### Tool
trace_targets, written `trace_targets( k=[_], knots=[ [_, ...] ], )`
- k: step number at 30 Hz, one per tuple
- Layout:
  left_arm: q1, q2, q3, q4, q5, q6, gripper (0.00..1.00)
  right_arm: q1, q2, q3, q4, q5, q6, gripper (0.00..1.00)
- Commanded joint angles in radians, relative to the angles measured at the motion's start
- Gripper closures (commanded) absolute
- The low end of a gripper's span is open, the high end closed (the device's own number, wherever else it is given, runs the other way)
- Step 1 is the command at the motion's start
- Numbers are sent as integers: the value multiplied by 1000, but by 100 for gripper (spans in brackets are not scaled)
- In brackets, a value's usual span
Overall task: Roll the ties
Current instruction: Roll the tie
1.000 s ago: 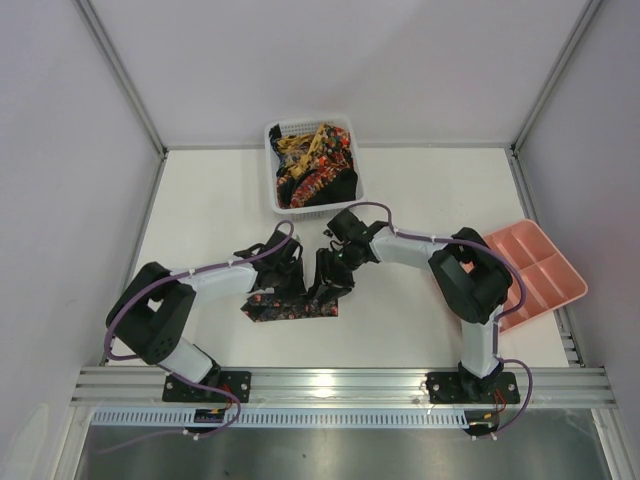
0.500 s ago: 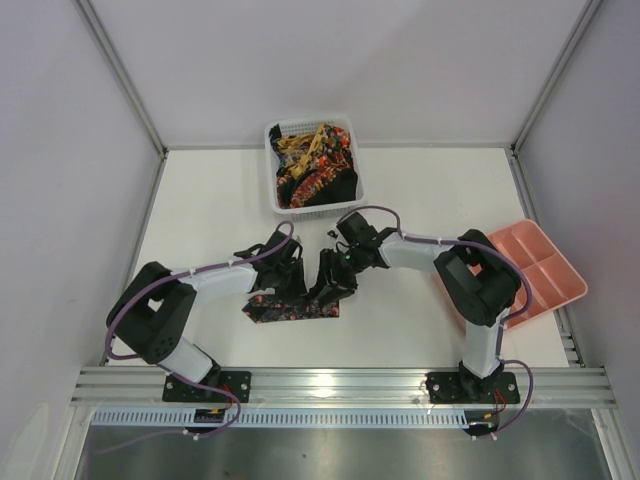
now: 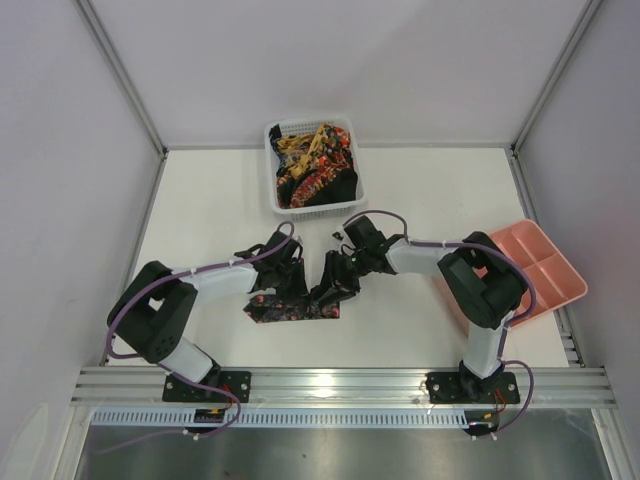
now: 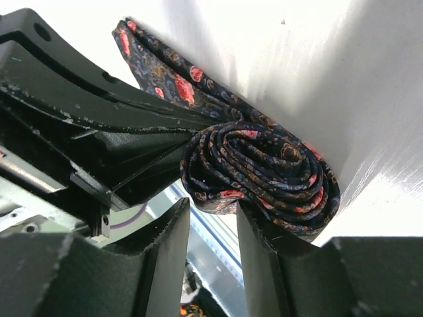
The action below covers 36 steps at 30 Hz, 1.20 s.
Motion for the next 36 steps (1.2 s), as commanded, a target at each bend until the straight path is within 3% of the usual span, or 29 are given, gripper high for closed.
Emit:
trace_targets(
  k=[1, 12, 22, 24, 27, 36],
  knots=[
    [-5, 47, -45, -64, -22, 26, 99, -13, -46, -36, 109, -40, 33, 60],
    [-4, 48, -57, -50, -13, 19, 99, -28, -43, -71, 138, -66, 30, 64],
    [-4, 48, -51, -55, -14, 23, 99, -28, -6, -54, 129, -71, 21, 81],
    [-4, 46, -51, -53, -16, 23, 99, -28, 0, -45, 129, -77, 20, 80],
    [-4, 51, -49, -56, -17, 28, 99, -31, -21, -54, 153, -77, 27, 71],
    [-4, 66, -60, -38, -8, 26, 99, -50, -57, -32, 120, -91, 23, 65]
  ],
)
